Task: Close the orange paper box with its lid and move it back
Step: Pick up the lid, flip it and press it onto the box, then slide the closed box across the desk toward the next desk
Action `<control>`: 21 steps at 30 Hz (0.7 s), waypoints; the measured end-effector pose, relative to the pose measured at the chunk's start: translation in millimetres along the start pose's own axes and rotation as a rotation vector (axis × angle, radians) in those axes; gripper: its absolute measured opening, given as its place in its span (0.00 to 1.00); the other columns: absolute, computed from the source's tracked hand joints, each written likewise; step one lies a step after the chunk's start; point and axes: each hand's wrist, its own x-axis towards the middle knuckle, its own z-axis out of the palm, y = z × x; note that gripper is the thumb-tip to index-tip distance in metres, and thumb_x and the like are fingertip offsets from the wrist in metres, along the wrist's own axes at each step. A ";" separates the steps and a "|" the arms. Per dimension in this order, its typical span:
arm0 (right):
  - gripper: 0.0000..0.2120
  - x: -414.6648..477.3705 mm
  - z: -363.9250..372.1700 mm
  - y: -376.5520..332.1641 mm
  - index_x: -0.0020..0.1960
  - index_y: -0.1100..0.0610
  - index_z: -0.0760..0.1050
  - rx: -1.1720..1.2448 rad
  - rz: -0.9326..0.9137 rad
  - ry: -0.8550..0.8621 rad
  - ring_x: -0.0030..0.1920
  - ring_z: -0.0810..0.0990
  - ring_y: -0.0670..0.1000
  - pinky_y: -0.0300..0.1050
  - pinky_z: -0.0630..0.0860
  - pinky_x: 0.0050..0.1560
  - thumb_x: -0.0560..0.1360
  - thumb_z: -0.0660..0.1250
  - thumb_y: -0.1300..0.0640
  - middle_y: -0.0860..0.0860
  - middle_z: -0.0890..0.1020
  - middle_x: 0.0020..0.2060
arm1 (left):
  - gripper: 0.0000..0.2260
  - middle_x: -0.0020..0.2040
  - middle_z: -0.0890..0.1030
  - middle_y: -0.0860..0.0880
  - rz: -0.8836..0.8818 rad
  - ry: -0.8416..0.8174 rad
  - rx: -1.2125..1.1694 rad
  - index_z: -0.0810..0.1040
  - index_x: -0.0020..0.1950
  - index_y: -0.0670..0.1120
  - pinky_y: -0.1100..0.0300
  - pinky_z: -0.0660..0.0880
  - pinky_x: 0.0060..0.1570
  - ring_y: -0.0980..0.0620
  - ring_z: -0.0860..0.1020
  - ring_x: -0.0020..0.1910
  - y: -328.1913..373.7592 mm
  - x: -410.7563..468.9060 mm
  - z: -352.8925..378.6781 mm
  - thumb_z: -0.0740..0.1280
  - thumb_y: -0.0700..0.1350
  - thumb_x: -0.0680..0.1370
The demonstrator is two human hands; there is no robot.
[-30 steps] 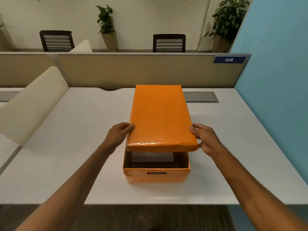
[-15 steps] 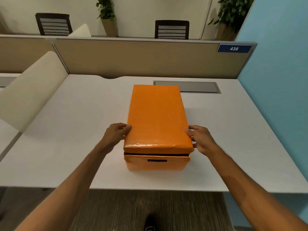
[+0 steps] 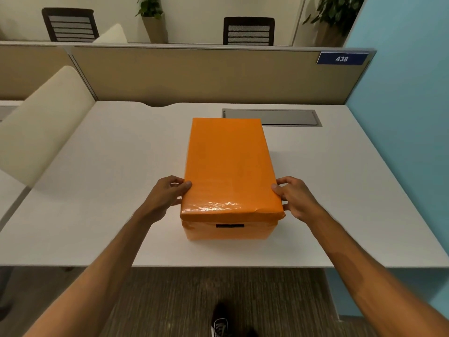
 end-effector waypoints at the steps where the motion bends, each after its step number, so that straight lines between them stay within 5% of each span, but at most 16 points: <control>1: 0.12 -0.2 0.4 -0.6 0.61 0.53 0.71 -0.015 -0.001 -0.002 0.54 0.78 0.60 0.56 0.77 0.45 0.79 0.66 0.56 0.53 0.77 0.57 | 0.22 0.62 0.77 0.41 -0.003 -0.004 -0.004 0.73 0.66 0.39 0.48 0.79 0.54 0.40 0.79 0.59 -0.7 0.0 -0.2 0.68 0.51 0.77; 6: 0.17 -1.7 -0.2 -0.3 0.66 0.58 0.70 -0.066 0.009 -0.017 0.56 0.77 0.60 0.57 0.77 0.47 0.79 0.66 0.57 0.55 0.76 0.59 | 0.23 0.64 0.76 0.40 -0.038 -0.025 -0.046 0.71 0.67 0.39 0.43 0.76 0.61 0.39 0.78 0.61 -2.3 2.2 -0.3 0.69 0.49 0.77; 21: 0.17 2.1 3.6 3.0 0.66 0.59 0.73 -0.094 0.002 0.013 0.56 0.78 0.59 0.53 0.78 0.42 0.78 0.68 0.60 0.56 0.78 0.60 | 0.18 0.60 0.81 0.43 -0.010 0.001 -0.079 0.75 0.66 0.41 0.48 0.78 0.58 0.42 0.81 0.57 -19.9 5.2 -0.1 0.68 0.46 0.78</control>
